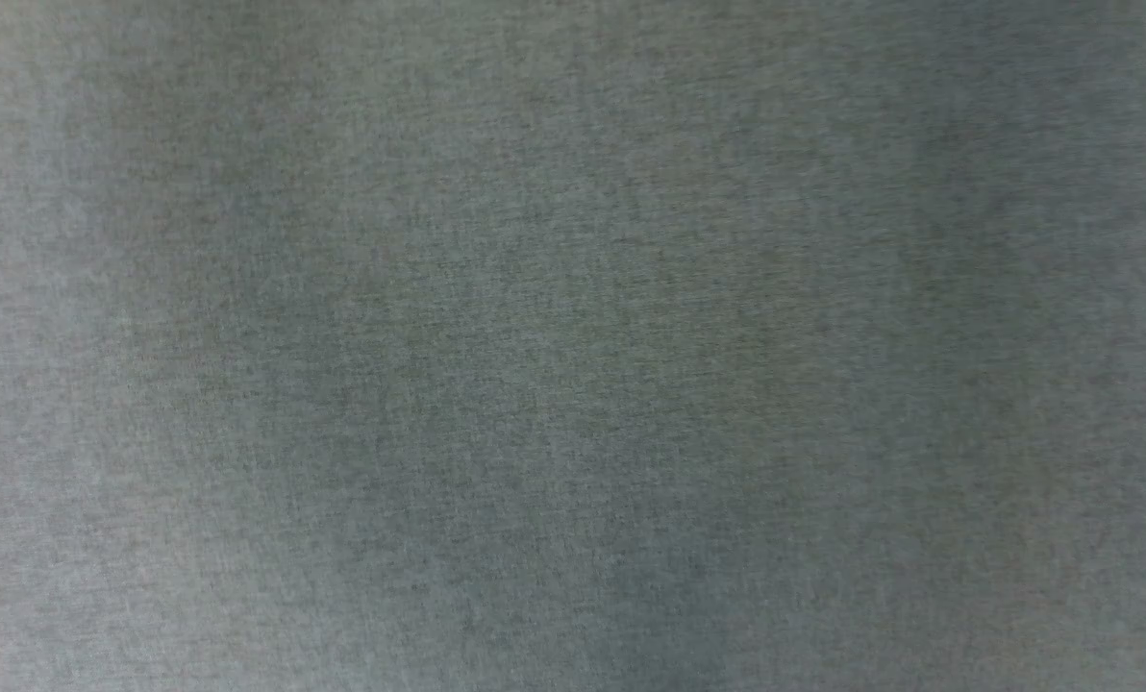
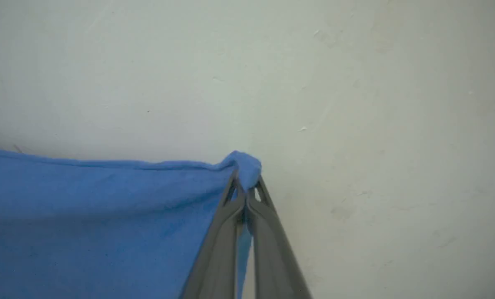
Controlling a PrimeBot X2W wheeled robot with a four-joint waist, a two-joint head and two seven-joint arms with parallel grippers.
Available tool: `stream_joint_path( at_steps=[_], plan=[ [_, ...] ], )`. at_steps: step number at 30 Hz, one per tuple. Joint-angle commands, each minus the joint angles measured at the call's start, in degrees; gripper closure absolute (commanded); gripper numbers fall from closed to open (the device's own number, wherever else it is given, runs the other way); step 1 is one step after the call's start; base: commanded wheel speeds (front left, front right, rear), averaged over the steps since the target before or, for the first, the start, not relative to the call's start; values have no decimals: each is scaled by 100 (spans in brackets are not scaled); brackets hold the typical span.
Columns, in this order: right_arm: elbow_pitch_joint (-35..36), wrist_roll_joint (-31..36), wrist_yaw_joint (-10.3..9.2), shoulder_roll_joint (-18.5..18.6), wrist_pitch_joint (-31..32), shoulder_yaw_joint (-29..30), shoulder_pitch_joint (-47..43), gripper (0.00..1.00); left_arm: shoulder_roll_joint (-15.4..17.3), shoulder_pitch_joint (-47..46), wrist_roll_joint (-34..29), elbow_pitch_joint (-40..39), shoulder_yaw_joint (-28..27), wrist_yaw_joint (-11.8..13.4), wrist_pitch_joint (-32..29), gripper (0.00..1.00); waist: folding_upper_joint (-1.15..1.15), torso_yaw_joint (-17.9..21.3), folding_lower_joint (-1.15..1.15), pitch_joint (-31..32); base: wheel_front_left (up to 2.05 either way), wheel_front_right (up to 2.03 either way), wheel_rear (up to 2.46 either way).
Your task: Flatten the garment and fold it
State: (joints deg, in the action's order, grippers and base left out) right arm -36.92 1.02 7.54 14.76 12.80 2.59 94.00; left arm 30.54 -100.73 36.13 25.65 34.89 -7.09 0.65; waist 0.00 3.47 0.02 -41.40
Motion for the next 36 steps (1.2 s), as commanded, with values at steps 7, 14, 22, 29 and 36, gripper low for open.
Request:
stream_joint_path(
  at_steps=[7,14,22,29,36],
  plan=[
    [568,-876,-5,252,-196,-545,-858,100,330,759,916,-925,388,-39,38,100,0,-156,-2,-41,0,0,0],
    [2062,-1883,-5,687,102,-503,-2912,100,900,2476,1504,-2159,484,255,65,100,0,-216,-2,470,0,0,0],
    [3817,-2261,-5,517,539,171,-5985,100,1493,5096,1696,-3599,988,1083,415,100,0,-212,-2,1178,0,0,0],
    [4569,-2305,-5,-98,668,589,-7974,100,1688,6920,1922,-4080,1521,1750,698,100,0,-256,-2,1814,0,0,0],
    [4848,-2258,-5,-362,756,686,-9479,100,1838,8253,2446,-4164,1976,2139,622,100,0,-332,-2,2500,0,0,0]
  ],
)
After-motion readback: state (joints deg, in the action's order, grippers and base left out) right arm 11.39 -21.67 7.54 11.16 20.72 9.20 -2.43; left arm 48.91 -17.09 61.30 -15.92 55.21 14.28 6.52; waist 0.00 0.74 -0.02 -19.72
